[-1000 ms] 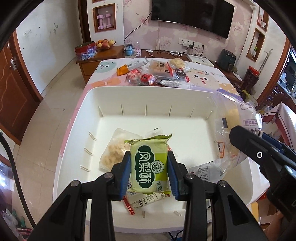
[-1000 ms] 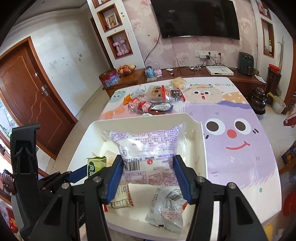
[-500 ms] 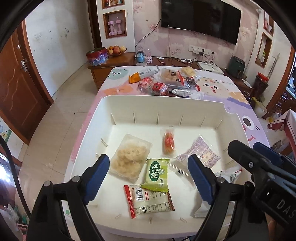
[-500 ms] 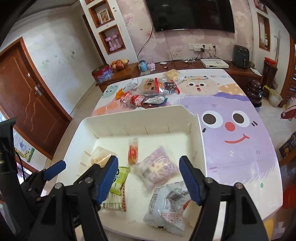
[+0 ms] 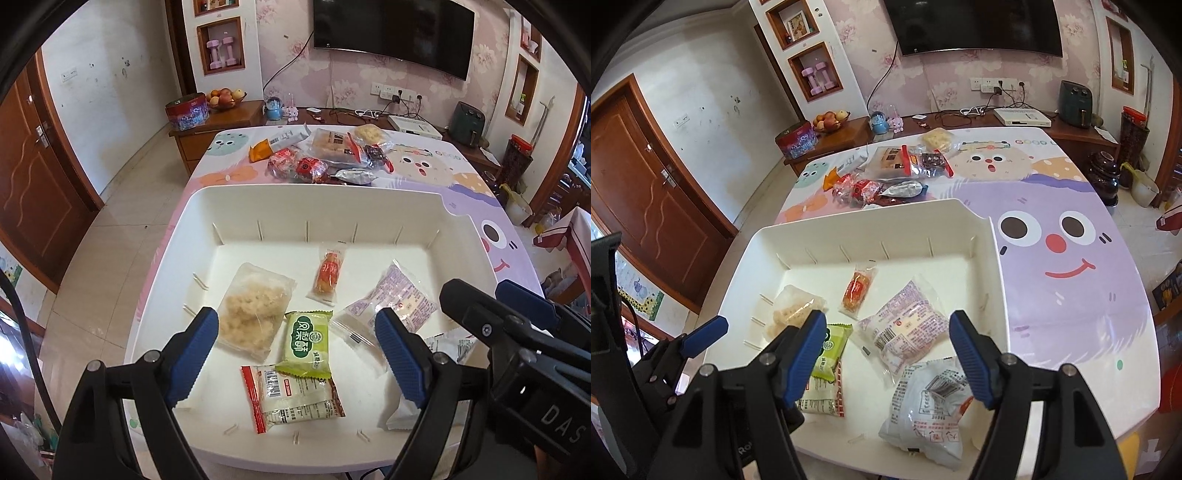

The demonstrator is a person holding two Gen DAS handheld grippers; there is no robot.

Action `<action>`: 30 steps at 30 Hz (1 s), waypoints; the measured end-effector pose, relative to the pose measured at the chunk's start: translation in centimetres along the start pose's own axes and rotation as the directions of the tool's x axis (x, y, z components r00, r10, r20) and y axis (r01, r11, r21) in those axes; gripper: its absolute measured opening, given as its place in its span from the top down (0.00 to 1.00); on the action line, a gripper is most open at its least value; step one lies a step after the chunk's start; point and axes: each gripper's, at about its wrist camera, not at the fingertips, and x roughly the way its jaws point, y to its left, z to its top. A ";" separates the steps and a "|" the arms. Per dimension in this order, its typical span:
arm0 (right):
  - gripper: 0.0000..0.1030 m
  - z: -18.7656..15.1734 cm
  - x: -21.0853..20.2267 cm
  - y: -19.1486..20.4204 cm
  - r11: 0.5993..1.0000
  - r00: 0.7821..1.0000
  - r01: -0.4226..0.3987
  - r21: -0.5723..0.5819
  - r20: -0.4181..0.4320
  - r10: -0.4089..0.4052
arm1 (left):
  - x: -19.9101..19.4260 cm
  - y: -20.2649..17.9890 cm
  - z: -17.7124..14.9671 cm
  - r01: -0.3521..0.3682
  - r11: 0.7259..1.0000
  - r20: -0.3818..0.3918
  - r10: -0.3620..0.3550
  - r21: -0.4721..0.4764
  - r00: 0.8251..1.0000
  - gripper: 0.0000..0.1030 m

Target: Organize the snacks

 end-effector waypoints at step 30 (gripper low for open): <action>0.33 14.9 -2.6 -0.4 0.984 0.997 0.059 -0.167 0.050 -0.052 | -1.2 5.1 12.2 -0.014 1.000 0.061 0.014 0.007 0.998 0.16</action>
